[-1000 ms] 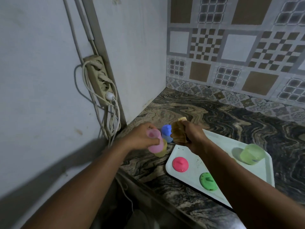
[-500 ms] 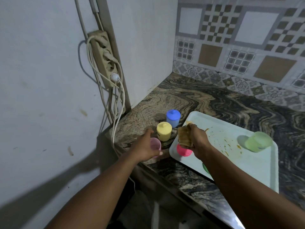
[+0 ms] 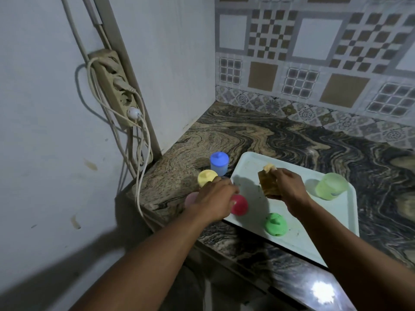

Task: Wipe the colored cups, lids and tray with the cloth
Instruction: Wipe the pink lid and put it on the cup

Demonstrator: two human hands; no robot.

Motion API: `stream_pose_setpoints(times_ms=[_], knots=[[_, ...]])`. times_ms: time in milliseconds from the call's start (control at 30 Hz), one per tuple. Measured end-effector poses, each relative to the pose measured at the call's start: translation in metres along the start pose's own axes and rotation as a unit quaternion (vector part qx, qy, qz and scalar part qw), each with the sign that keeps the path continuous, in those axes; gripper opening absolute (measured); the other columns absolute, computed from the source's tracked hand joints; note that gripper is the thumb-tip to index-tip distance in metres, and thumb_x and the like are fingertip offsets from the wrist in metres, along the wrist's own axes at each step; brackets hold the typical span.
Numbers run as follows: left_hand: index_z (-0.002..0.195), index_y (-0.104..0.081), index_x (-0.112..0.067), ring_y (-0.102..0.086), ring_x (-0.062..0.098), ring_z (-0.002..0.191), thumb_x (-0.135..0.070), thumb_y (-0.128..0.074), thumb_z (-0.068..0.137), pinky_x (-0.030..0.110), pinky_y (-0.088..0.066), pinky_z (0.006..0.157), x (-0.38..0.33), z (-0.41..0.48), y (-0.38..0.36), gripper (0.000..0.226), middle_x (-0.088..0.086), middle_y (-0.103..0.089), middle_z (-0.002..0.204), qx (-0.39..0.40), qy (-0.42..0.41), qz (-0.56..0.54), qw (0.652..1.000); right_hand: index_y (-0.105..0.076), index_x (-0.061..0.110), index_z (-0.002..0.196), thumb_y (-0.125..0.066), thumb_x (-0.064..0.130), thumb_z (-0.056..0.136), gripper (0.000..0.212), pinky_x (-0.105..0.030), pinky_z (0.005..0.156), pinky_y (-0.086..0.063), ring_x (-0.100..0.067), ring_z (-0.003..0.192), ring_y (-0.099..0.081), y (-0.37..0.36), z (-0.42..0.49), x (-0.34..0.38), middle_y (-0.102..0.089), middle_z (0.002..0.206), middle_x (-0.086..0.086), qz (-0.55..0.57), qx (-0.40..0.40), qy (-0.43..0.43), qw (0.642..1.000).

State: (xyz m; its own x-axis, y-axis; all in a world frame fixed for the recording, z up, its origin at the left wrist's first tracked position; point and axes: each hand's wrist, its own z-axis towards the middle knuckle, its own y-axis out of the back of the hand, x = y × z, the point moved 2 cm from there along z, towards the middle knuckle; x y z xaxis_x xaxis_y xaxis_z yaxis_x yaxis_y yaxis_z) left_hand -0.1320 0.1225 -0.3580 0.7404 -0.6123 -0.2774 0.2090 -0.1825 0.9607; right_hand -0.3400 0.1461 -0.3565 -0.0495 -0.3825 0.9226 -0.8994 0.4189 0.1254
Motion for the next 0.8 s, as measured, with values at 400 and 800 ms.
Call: stream_pose_setpoints(times_ms=[400, 800], knots=[[0.087, -0.066, -0.012, -0.061, 0.03, 0.083, -0.029, -0.058, 0.092, 0.035, -0.041, 0.063, 0.003, 0.041, -0.028, 0.02, 0.008, -0.064, 0.086, 0.057, -0.011, 0.051, 0.997, -0.076, 0.028, 0.108, -0.064, 0.035, 0.096, 0.018, -0.026, 0.085, -0.057, 0.005, 0.09, -0.071, 0.014, -0.019, -0.033, -0.077, 0.094, 0.018, -0.212, 0.07, 0.232, 0.947], [0.108, -0.07, -0.008, -0.061, 0.03, 0.094, -0.018, -0.059, 0.095, 0.043, -0.052, 0.081, 0.01, 0.046, -0.007, 0.02, 0.009, -0.065, 0.101, -0.188, -0.051, -0.024, 0.98, -0.078, 0.027, 0.103, -0.065, 0.002, 0.084, 0.034, -0.024, 0.099, -0.05, -0.013, 0.117, -0.063, -0.014, -0.028, -0.044, -0.069, 0.125, 0.007, -0.332, 0.061, 0.462, 0.82]])
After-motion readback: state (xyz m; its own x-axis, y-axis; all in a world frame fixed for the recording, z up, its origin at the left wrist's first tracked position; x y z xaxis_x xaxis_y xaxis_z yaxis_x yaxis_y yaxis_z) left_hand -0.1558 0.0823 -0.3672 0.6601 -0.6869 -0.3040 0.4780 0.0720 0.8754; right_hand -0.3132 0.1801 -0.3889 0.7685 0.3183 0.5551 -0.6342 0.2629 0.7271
